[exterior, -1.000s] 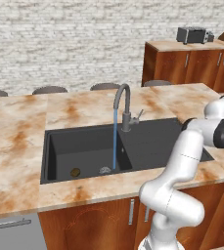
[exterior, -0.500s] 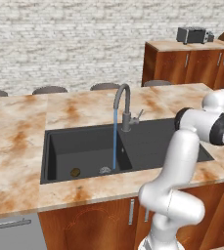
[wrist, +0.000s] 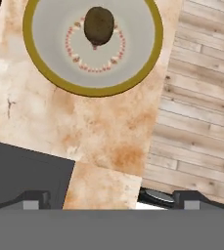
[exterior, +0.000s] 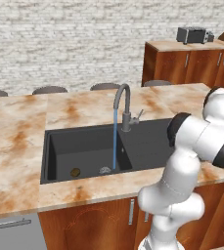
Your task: Pick the kiwis from the sink and place them in one bowl. Place the broccoli in the other bowl. Then turn off the sink faucet.
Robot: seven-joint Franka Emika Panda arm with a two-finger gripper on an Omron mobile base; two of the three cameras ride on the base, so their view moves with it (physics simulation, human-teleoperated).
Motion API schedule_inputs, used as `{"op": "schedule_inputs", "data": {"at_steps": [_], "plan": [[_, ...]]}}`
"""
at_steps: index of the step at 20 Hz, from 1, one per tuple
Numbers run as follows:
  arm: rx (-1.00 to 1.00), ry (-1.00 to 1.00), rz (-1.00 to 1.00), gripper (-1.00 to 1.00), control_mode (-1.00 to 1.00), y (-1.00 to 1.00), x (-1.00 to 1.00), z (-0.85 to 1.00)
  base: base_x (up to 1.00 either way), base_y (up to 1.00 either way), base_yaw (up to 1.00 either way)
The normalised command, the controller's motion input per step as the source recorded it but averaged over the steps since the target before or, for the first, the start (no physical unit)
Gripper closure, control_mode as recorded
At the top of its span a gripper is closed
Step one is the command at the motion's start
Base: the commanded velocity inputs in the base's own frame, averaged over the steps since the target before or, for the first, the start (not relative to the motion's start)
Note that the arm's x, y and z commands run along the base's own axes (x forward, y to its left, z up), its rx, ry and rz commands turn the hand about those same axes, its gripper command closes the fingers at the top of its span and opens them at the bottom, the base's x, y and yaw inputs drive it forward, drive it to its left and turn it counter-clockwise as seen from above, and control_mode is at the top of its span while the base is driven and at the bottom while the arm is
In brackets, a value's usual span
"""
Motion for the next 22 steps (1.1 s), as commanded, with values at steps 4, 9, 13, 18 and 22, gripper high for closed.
{"op": "schedule_inputs", "data": {"at_steps": [4,9,13,18,22], "plan": [[-0.06,0.08,0.21,-1.00,-1.00,0.91,-0.02,0.26,0.00,0.00,0.00],[0.00,0.12,0.34,-1.00,-1.00,0.97,0.00,0.01,0.00,0.00,0.00],[0.00,0.20,0.49,-1.00,-1.00,0.93,0.00,0.00,0.00,0.00,0.00],[0.05,0.20,0.54,-1.00,-1.00,0.98,0.00,0.00,0.00,0.00,0.00],[0.06,0.21,0.57,-1.00,-1.00,0.97,0.00,0.00,0.00,0.00,0.00]]}}
